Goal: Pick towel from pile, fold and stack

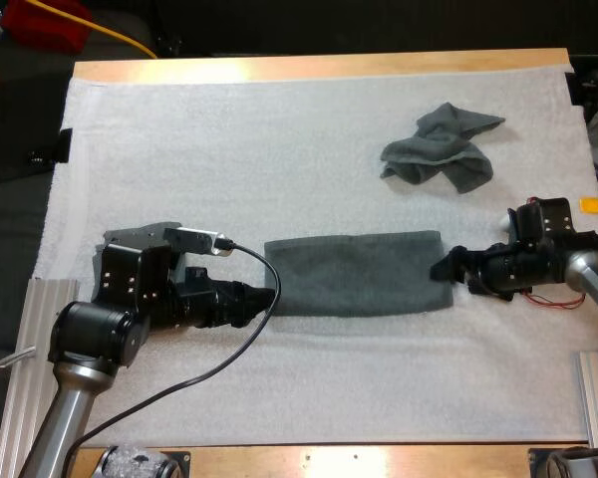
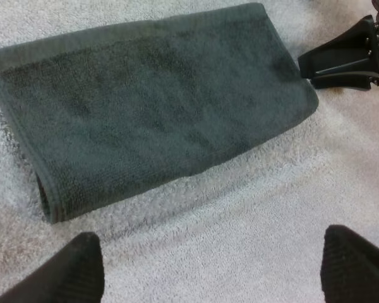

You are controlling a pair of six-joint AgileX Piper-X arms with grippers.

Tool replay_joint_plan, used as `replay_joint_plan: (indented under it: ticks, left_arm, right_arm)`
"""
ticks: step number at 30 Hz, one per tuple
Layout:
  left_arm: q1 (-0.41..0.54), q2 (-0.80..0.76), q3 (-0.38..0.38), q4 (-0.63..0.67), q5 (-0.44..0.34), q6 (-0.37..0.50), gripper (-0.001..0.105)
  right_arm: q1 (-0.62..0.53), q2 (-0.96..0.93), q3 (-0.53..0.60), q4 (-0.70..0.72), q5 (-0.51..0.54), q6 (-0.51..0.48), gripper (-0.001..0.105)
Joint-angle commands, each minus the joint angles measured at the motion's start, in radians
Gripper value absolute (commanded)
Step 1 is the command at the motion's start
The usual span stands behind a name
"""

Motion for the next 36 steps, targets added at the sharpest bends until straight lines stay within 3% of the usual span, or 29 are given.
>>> replay_joint_plan:
  ticks: [1,7,19,23,31,34,36]
  left_arm:
    - [0.002,-0.003,-0.004,0.001,-0.011,-0.009,0.069]
    - [0.002,-0.003,-0.004,0.003,-0.011,-0.009,0.069]
    - [0.002,-0.003,-0.004,0.003,-0.011,-0.009,0.069]
    - [0.002,-0.003,-0.004,0.003,-0.011,-0.009,0.069]
    - [0.002,-0.003,-0.004,0.003,-0.011,-0.009,0.069]
    - [0.002,-0.003,-0.004,0.003,-0.011,-0.009,0.069]
    - [0.002,-0.003,-0.004,0.003,-0.011,-0.009,0.069]
  right_arm:
    - [0.018,0.029,0.011,-0.002,0.003,0.01,0.079]
    - [0.019,0.031,0.011,-0.008,0.004,0.031,0.079]
    - [0.019,0.033,0.011,-0.008,-0.141,0.088,0.079]
    - [0.068,0.033,0.011,-0.016,-0.154,0.108,0.079]
    - [0.099,0.064,0.011,-0.088,-0.136,0.247,0.079]
    - [0.099,0.066,0.011,-0.087,-0.13,0.252,0.066]
    - [0.099,0.066,0.011,-0.087,-0.119,0.264,0.05]
